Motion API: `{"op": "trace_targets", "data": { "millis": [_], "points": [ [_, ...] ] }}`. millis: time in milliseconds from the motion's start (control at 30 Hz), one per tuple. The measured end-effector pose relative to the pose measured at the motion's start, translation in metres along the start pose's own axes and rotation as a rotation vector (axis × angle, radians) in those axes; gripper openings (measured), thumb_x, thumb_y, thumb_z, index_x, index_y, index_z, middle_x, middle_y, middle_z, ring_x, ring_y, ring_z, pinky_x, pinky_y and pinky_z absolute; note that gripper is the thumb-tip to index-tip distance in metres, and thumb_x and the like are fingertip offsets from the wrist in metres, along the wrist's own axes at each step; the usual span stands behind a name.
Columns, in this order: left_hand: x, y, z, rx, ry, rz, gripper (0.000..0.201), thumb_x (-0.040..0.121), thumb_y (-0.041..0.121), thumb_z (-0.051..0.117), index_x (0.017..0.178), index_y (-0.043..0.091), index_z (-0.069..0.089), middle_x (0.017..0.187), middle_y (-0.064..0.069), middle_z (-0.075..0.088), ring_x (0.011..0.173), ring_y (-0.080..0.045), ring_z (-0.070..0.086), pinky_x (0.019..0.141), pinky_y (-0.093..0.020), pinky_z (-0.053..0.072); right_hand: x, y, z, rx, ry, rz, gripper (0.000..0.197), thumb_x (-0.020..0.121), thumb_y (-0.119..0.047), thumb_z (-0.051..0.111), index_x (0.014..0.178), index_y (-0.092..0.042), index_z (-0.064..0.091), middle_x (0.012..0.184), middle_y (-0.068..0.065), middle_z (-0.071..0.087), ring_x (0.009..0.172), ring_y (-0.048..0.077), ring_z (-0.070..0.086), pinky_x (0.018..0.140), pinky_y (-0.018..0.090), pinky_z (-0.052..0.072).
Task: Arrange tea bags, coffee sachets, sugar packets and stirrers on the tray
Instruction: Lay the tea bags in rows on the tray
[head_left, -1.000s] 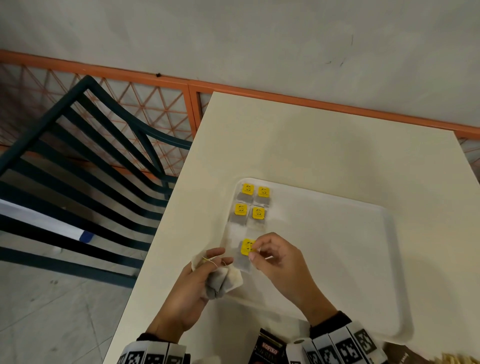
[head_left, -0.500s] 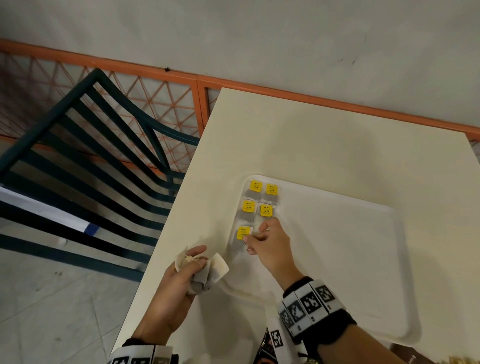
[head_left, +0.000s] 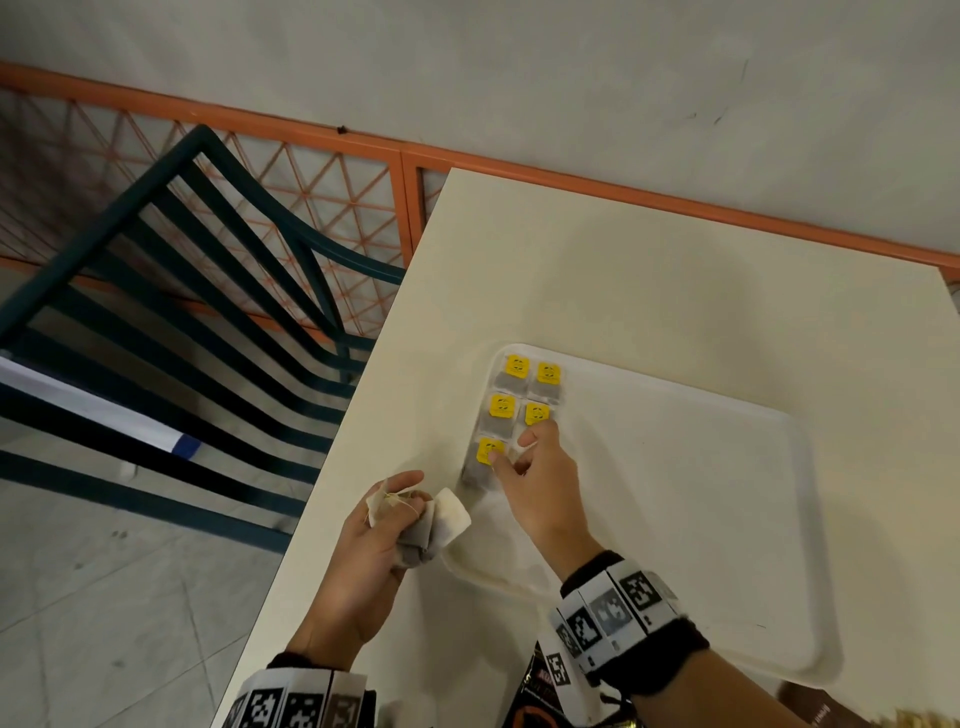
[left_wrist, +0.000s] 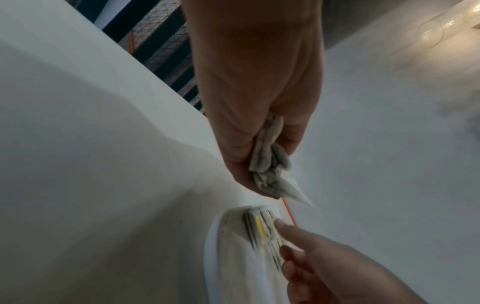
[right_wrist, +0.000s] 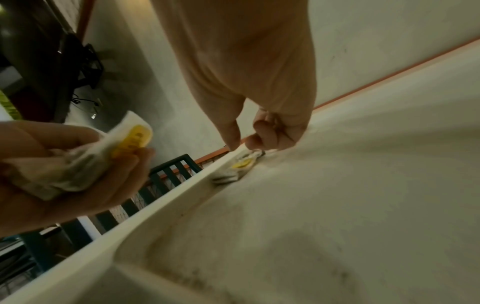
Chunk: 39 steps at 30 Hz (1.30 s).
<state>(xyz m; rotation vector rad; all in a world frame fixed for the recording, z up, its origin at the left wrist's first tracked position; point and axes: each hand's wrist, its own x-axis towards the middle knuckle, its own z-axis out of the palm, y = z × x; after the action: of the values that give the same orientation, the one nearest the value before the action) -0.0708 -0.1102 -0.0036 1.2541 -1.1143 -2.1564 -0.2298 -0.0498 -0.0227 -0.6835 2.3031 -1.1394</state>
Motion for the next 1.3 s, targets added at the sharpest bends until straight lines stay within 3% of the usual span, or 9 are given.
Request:
{"op": "trace_targets", "data": {
  "millis": [167,300,567,633,833,933,1033,1167,1300],
  "points": [
    [0.002,0.000,0.011,-0.019,-0.001,0.012,0.024,0.094,0.004,0.042,0.102,0.018,0.060,0.092,-0.008,0.059,0.086,-0.020,0.057,0.063,-0.026,0.048,-0.027,-0.015,-0.012,0.146,-0.240,0.012,0.028,0.087,-0.041,0.058,0.078,-0.014,0.057,0.068,0.011,0.058,0.060,0.013,0.048,0.062,0.024,0.041],
    [0.001,-0.002,0.016,-0.042,-0.020,-0.003,0.023,0.094,0.004,0.042,0.105,0.015,0.060,0.097,-0.012,0.059,0.090,-0.024,0.057,0.062,-0.024,0.051,-0.046,-0.012,-0.017,0.235,-0.439,-0.018,0.009,0.083,-0.025,0.067,0.078,-0.026,0.059,0.075,-0.006,0.061,0.066,0.008,0.051,0.063,0.022,0.043],
    [-0.004,-0.005,0.019,-0.041,0.010,0.056,0.022,0.093,-0.002,0.044,0.100,0.011,0.060,0.095,-0.011,0.061,0.091,-0.025,0.063,0.072,-0.026,0.058,-0.046,0.001,-0.033,0.272,-0.150,0.050,0.015,0.082,-0.016,0.066,0.071,-0.020,0.055,0.068,-0.001,0.060,0.061,0.012,0.054,0.060,0.029,0.049],
    [-0.006,-0.005,0.022,-0.006,-0.001,0.067,0.022,0.092,-0.003,0.045,0.099,0.010,0.061,0.093,-0.009,0.062,0.089,-0.023,0.064,0.074,-0.027,0.058,-0.049,0.001,-0.034,0.218,-0.113,0.007,0.020,0.080,-0.017,0.067,0.068,-0.023,0.052,0.071,-0.005,0.061,0.062,0.007,0.055,0.058,0.020,0.045],
    [-0.019,-0.003,0.036,0.106,-0.148,0.002,0.022,0.090,-0.001,0.046,0.103,0.011,0.060,0.070,-0.004,0.057,0.059,-0.012,0.051,0.052,-0.022,0.039,-0.064,-0.010,-0.037,0.122,-0.312,-0.219,0.019,0.083,-0.015,0.064,0.068,-0.019,0.052,0.070,-0.006,0.055,0.070,0.003,0.049,0.059,0.009,0.038],
    [-0.020,-0.004,0.032,0.113,-0.126,-0.034,0.030,0.091,-0.005,0.038,0.106,0.011,0.059,0.073,-0.007,0.059,0.058,-0.014,0.046,0.051,-0.023,0.034,-0.065,-0.009,-0.043,0.089,-0.448,-0.188,0.012,0.091,-0.023,0.054,0.082,-0.025,0.062,0.082,-0.012,0.061,0.087,0.000,0.051,0.073,0.009,0.038],
    [-0.020,-0.004,0.028,0.074,-0.097,-0.052,0.025,0.093,-0.002,0.040,0.105,0.010,0.059,0.079,-0.009,0.062,0.063,-0.017,0.050,0.049,-0.022,0.037,-0.061,0.002,-0.047,0.035,-0.460,-0.165,0.024,0.092,-0.013,0.049,0.092,-0.031,0.064,0.098,-0.013,0.064,0.098,0.000,0.052,0.080,0.004,0.035],
    [-0.017,-0.010,0.025,-0.054,-0.006,-0.066,0.019,0.091,-0.005,0.043,0.095,0.004,0.059,0.091,-0.015,0.061,0.079,-0.025,0.062,0.062,-0.025,0.056,-0.049,0.018,-0.047,0.123,-0.347,-0.084,0.033,0.084,-0.002,0.057,0.091,-0.034,0.066,0.092,-0.009,0.066,0.082,-0.001,0.058,0.071,0.006,0.041],
    [-0.018,-0.012,0.021,-0.127,0.038,-0.084,0.017,0.090,-0.007,0.044,0.093,0.001,0.058,0.090,-0.018,0.059,0.079,-0.028,0.067,0.064,-0.026,0.059,-0.031,0.028,-0.040,0.258,-0.165,0.069,0.022,0.081,-0.002,0.064,0.081,-0.024,0.063,0.079,-0.003,0.064,0.067,0.008,0.058,0.065,0.018,0.048]
  ]
}}
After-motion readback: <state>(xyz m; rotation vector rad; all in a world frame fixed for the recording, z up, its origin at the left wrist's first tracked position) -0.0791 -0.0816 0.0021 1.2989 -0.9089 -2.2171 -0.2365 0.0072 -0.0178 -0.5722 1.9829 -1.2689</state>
